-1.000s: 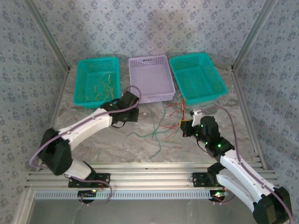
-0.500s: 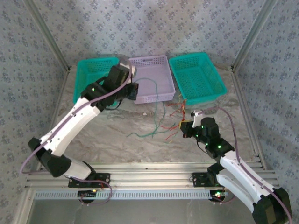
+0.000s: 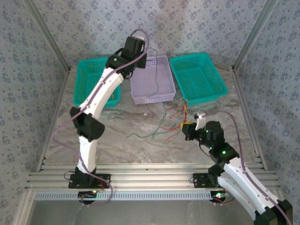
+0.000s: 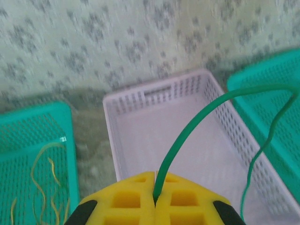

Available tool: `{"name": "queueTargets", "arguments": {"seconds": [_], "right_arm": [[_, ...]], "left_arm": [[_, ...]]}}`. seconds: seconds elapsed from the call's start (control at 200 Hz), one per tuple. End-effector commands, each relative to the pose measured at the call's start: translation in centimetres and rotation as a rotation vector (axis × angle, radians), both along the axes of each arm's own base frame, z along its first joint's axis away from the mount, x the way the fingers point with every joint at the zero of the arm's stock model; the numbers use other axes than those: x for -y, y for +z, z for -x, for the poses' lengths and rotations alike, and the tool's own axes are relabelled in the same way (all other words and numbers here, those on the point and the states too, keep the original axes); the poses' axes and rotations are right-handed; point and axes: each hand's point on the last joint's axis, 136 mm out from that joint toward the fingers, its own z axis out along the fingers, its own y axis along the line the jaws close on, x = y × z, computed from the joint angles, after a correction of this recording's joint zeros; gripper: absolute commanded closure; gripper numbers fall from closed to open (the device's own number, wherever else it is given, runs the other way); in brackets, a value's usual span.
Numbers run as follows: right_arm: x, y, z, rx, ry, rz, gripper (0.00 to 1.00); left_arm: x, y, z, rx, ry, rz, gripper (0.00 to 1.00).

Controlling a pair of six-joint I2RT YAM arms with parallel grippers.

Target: Untangle the cables

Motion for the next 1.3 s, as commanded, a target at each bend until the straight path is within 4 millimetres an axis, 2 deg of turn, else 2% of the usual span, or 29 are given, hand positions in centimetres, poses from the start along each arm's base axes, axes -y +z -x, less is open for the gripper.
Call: {"name": "queueTargets", "arguments": {"seconds": [0.0, 0.11, 0.265, 0.415, 0.54, 0.64, 0.73, 0.844, 0.929, 1.159, 1.294], "right_arm": [[-0.1, -0.1, 0.5, -0.015, 0.016, -0.015, 1.0], [-0.3, -0.2, 0.6, -0.021, 0.027, -0.02, 1.0], [-0.5, -0.3, 0.7, -0.022, 0.039, -0.021, 1.0], [-1.0, -0.5, 0.6, -0.03, 0.061, -0.029, 1.0], [-1.1, -0.6, 0.6, -0.031, 0.065, -0.031, 1.0], [-1.1, -0.7, 0.6, -0.031, 0.068, -0.032, 1.0], [-1.1, -0.6, 0.6, -0.029, 0.069, -0.033, 1.0], [-1.2, -0.8, 0.6, -0.033, 0.07, -0.034, 1.0], [-1.3, -0.8, 0.5, -0.036, 0.073, -0.037, 1.0], [-1.6, -1.0, 0.5, -0.046, 0.085, -0.037, 1.0], [-1.6, -0.8, 0.5, -0.044, 0.089, -0.038, 1.0]], "left_arm": [[-0.7, 1.5, -1.9, 0.069, 0.03, -0.083, 1.0], [0.0, -0.6, -4.2, 0.084, 0.035, -0.127, 1.0], [0.7, -6.1, -6.5, 0.035, 0.038, -0.201, 1.0], [1.6, -11.4, -7.6, -0.042, 0.037, -0.218, 1.0], [1.2, -14.9, -8.1, -0.087, 0.062, -0.267, 1.0], [0.7, -16.6, -8.5, -0.104, 0.08, -0.305, 1.0], [-0.4, -17.1, -8.9, -0.102, 0.121, -0.342, 1.0], [-1.2, -16.3, -8.8, -0.119, 0.131, -0.267, 1.0], [-0.6, -16.4, -9.0, -0.118, 0.096, -0.267, 1.0], [-0.8, -21.4, -9.0, -0.201, 0.081, -0.322, 0.88], [-0.9, -23.8, -9.3, -0.231, 0.076, -0.332, 0.7]]}}
